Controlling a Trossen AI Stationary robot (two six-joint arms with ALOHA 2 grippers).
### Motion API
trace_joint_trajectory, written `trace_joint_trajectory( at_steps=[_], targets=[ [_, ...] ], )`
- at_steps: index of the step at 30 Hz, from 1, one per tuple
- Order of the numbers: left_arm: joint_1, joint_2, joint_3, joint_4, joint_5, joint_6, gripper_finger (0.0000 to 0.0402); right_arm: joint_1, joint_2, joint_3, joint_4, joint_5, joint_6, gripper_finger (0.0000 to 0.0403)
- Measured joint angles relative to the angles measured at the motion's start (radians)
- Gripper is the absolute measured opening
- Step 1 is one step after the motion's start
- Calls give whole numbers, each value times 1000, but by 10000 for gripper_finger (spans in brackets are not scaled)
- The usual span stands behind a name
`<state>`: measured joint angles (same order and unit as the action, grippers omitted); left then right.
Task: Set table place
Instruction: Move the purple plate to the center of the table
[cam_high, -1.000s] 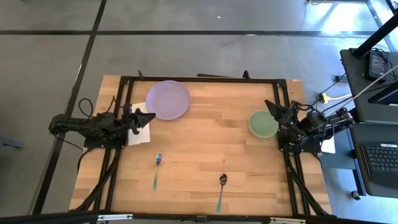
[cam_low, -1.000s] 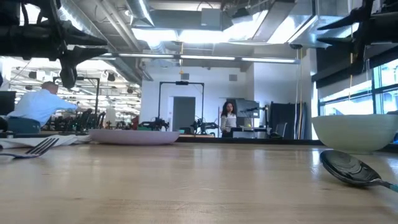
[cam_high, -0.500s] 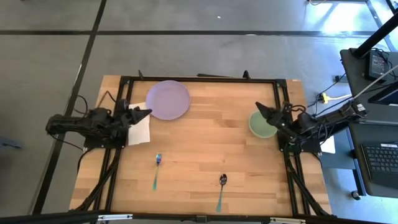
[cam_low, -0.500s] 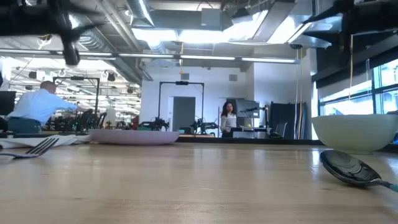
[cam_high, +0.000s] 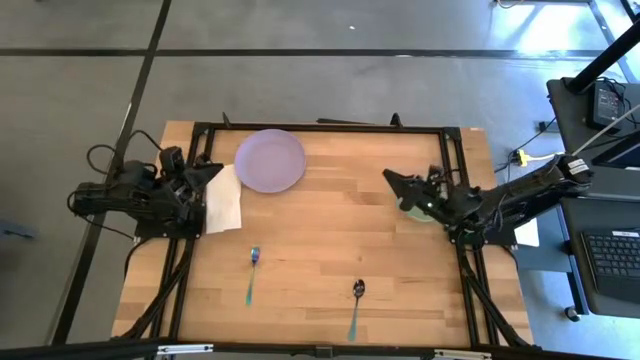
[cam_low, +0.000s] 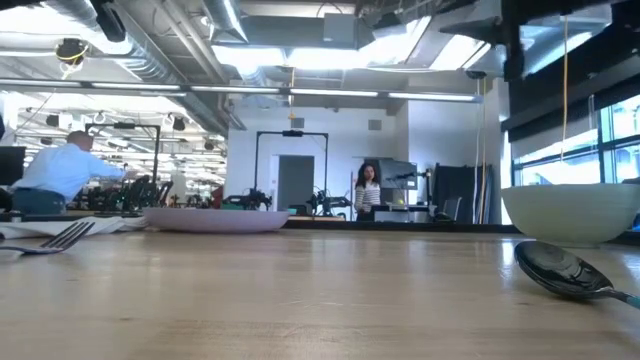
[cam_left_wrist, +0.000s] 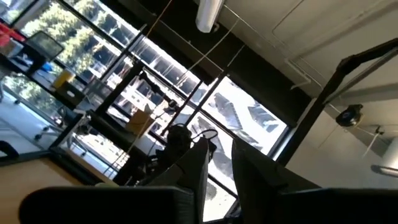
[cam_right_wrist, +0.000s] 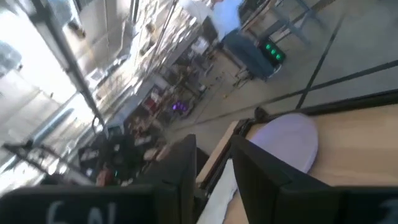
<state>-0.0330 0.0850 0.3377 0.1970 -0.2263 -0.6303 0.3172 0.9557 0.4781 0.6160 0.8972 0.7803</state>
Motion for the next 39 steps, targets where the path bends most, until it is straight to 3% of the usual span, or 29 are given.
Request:
trace_joint_trajectory(
  at_steps=[4, 10, 16, 20, 25, 28, 30, 33, 39],
  targets=[
    [0, 22, -11, -12, 31, -52, 66, 0, 89, 46, 0, -63, 32, 105],
    [0, 83, -12, -9, 67, -22, 69, 0, 212, 105, 1, -64, 57, 105],
    [0, 189, -12, -8, 148, -89, 106, 0, 308, 146, 0, -63, 110, 105],
    [-15, 312, -11, -8, 197, -106, 138, 0, 359, 166, 1, -63, 154, 105],
    [-19, 491, -11, -10, 175, -42, 158, 0, 411, 191, 3, -63, 162, 105],
    [-5, 602, 7, -18, 115, -152, 159, 0, 433, 206, 7, -63, 162, 105],
    [7, 678, 55, -45, 155, -185, 156, 0, 444, 218, 9, -63, 160, 105],
    [21, 787, 178, -165, 246, -72, 154, -2, 456, 224, 9, -62, 156, 105],
    [122, 1043, 494, -540, 195, 338, 153, -4, 458, 224, 10, -92, 185, 105]
  ],
)
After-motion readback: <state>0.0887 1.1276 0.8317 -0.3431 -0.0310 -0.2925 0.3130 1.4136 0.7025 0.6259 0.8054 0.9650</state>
